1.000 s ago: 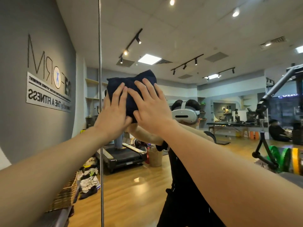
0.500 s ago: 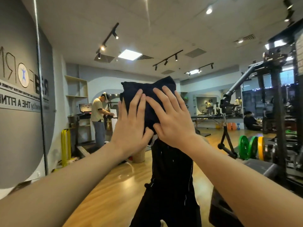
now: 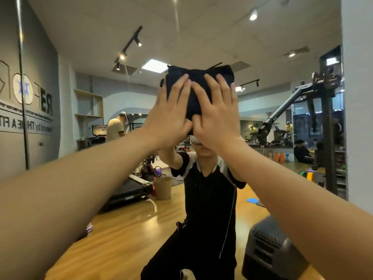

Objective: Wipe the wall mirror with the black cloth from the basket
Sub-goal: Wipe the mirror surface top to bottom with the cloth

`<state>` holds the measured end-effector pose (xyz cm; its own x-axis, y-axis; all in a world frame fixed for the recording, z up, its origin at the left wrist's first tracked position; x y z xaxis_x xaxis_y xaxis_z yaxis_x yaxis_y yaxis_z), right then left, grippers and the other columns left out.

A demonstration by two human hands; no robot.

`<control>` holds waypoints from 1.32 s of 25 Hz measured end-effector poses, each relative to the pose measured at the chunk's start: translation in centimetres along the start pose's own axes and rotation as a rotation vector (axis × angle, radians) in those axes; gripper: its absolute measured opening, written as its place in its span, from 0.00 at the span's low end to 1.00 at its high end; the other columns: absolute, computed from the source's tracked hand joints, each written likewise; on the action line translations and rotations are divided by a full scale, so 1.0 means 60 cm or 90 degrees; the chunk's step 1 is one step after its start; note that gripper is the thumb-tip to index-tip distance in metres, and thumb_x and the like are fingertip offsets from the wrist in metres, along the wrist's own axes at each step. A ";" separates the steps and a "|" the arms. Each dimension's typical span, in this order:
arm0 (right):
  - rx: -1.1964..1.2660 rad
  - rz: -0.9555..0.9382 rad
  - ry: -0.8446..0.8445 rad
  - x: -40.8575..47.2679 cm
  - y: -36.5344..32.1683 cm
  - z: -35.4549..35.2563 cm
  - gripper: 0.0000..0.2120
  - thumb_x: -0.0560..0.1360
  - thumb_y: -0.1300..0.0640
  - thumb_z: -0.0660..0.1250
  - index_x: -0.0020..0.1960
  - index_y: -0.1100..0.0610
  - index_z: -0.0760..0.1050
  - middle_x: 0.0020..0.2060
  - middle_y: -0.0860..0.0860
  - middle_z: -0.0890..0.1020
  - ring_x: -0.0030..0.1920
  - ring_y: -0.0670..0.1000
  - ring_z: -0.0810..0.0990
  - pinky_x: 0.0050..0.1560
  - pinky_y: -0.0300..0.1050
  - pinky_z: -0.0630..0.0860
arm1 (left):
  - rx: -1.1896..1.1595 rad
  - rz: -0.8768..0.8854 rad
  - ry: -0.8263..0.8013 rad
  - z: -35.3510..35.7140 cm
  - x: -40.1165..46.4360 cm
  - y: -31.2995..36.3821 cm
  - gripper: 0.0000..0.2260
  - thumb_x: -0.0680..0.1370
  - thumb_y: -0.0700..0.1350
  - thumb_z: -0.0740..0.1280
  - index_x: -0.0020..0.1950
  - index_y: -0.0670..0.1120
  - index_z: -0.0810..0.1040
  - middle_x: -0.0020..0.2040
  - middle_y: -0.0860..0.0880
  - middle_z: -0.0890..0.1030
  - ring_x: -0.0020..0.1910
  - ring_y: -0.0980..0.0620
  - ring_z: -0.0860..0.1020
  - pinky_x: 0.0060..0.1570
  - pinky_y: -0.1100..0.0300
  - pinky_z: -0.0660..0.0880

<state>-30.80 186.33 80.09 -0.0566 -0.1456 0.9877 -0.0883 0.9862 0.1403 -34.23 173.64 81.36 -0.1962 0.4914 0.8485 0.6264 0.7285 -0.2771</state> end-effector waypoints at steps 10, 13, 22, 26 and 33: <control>-0.020 -0.264 -0.158 -0.258 -0.042 0.022 0.37 0.75 0.46 0.64 0.81 0.56 0.63 0.82 0.59 0.62 0.83 0.63 0.55 0.81 0.66 0.52 | 0.041 -0.117 -0.009 0.145 -0.297 0.081 0.39 0.77 0.51 0.58 0.83 0.35 0.48 0.83 0.36 0.49 0.80 0.32 0.58 0.76 0.29 0.60; -0.027 -0.286 -0.141 -0.256 0.033 -0.008 0.35 0.75 0.47 0.61 0.81 0.56 0.65 0.81 0.60 0.64 0.82 0.63 0.58 0.81 0.66 0.55 | 0.029 -0.119 0.013 0.169 -0.252 0.150 0.38 0.76 0.50 0.57 0.81 0.32 0.51 0.81 0.33 0.53 0.81 0.34 0.57 0.75 0.27 0.58; -0.035 -0.170 -0.054 -0.158 0.256 -0.112 0.33 0.74 0.54 0.65 0.79 0.57 0.69 0.79 0.60 0.68 0.81 0.64 0.60 0.80 0.68 0.56 | -0.004 -0.016 0.034 0.146 -0.011 0.291 0.40 0.76 0.54 0.58 0.83 0.37 0.49 0.83 0.37 0.51 0.81 0.29 0.54 0.80 0.35 0.41; -0.059 -0.100 -0.016 -0.125 0.357 -0.157 0.33 0.74 0.56 0.66 0.79 0.57 0.68 0.78 0.60 0.68 0.81 0.64 0.61 0.81 0.66 0.55 | -0.009 0.017 0.054 0.134 0.089 0.367 0.39 0.74 0.55 0.55 0.83 0.38 0.53 0.83 0.38 0.54 0.80 0.29 0.54 0.79 0.33 0.44; -0.020 0.046 -0.009 -0.197 0.391 -0.189 0.35 0.72 0.54 0.62 0.80 0.55 0.67 0.79 0.57 0.65 0.82 0.61 0.58 0.80 0.68 0.56 | -0.008 0.123 0.034 0.152 0.096 0.431 0.39 0.73 0.55 0.54 0.83 0.40 0.57 0.83 0.40 0.57 0.81 0.30 0.54 0.80 0.32 0.50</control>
<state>-20.94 212.10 72.47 -0.0758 -0.0748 0.9943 -0.0519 0.9961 0.0709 -26.06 199.64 74.97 -0.0316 0.5947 0.8033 0.6577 0.6175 -0.4313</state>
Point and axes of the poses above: each hand's wrist, its own x-axis towards the middle knuckle, its own z-axis out of the palm, y = z × x, the point moved 5 cm from there along x, towards the middle knuckle
